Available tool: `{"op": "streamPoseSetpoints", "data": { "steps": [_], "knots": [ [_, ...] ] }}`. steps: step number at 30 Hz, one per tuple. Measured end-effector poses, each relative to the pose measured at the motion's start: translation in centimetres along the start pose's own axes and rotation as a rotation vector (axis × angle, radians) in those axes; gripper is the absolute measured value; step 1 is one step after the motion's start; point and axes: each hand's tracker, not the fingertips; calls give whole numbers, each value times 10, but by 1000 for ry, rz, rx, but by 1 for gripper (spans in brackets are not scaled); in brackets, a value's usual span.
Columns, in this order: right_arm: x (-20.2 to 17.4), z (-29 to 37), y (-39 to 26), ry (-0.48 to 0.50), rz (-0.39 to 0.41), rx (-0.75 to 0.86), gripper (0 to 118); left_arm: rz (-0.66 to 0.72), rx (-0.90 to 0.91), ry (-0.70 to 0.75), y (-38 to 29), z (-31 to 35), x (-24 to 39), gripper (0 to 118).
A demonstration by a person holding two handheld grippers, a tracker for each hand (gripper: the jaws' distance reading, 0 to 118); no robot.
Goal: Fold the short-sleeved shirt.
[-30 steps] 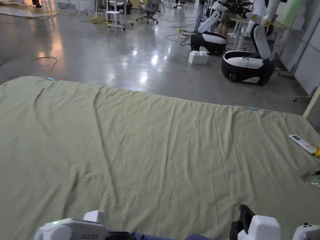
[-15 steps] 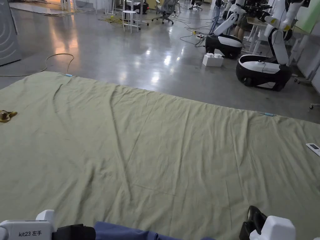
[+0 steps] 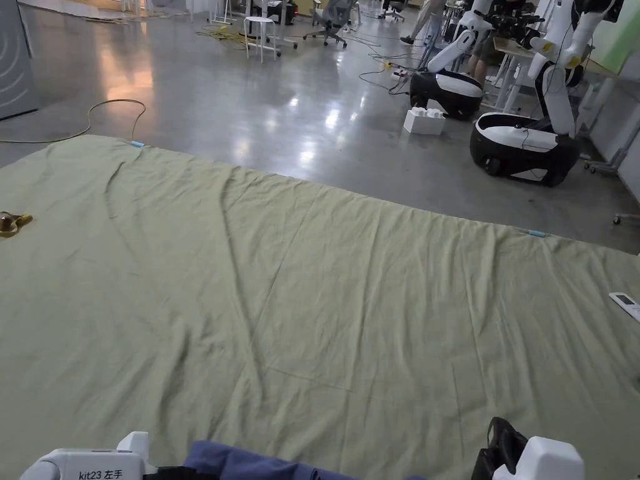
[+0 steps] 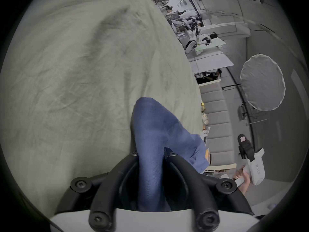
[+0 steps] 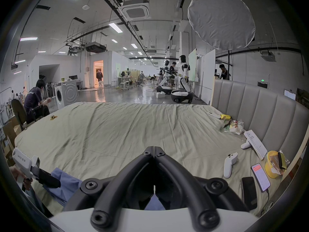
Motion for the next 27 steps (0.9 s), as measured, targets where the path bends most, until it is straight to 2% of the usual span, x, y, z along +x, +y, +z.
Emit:
{"op": "streamPoseSetpoints", "data": {
  "steps": [3, 10, 12, 15, 21, 23, 27],
  "knots": [
    [0, 0, 0, -3, -5, -2, 0, 13, 0, -5, 11, 14, -8, 11],
    [1, 0, 5, -3, 5, 3, 0, -76, 24, -9, 21, 35, 20, 10],
    [2, -1, 6, -2, 3, 5, 0, -161, 48, 36, 29, 53, 33, 10],
    [2, -5, 6, 3, 9, 7, 0, -176, 89, 102, 49, 84, 38, 10],
    [-2, -10, 7, 16, -2, 17, 0, -356, 156, 490, 55, 121, 93, 10],
    [-3, -11, 7, 26, -11, 18, 0, -333, 169, 521, 57, 123, 99, 10],
    [-5, -13, 4, 36, -20, 18, 0, -335, 161, 488, 44, 119, 128, 10]
  ]
}}
